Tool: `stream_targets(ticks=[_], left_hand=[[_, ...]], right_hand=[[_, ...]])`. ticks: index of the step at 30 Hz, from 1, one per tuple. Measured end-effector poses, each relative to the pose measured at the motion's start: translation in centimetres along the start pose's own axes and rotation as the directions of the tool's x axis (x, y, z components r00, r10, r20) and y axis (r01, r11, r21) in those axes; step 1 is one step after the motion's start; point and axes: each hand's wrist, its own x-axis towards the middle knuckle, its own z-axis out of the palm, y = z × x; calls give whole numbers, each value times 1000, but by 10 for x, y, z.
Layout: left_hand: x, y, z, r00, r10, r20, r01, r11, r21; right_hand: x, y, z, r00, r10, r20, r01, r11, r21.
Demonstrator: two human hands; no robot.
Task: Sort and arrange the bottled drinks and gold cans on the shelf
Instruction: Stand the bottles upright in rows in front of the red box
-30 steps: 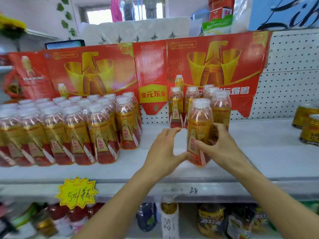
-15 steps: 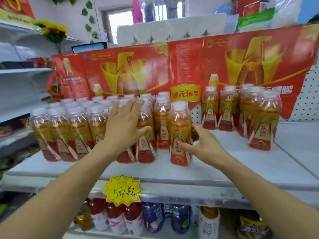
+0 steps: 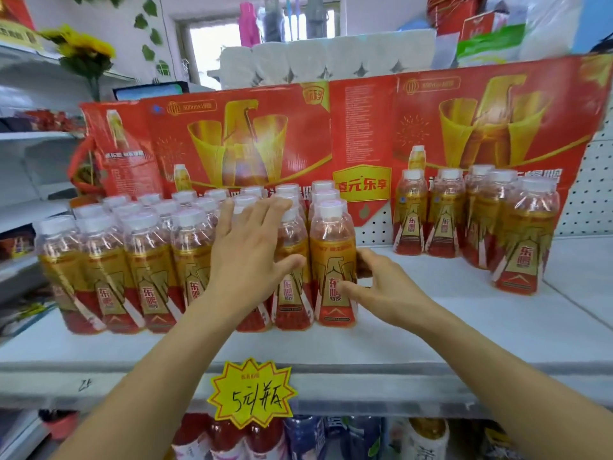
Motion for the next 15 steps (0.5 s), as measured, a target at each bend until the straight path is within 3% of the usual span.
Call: stream_targets(ticks=[8,15], left_hand=[[1,0,0,1000,13,11,-14,999,29],[10,2,-14,983,-9,183,0,999,48]], right_hand=[[4,9,-2,999,-6,43,4,999,54],[6,13,-9,985,-93,146,85,994,65]])
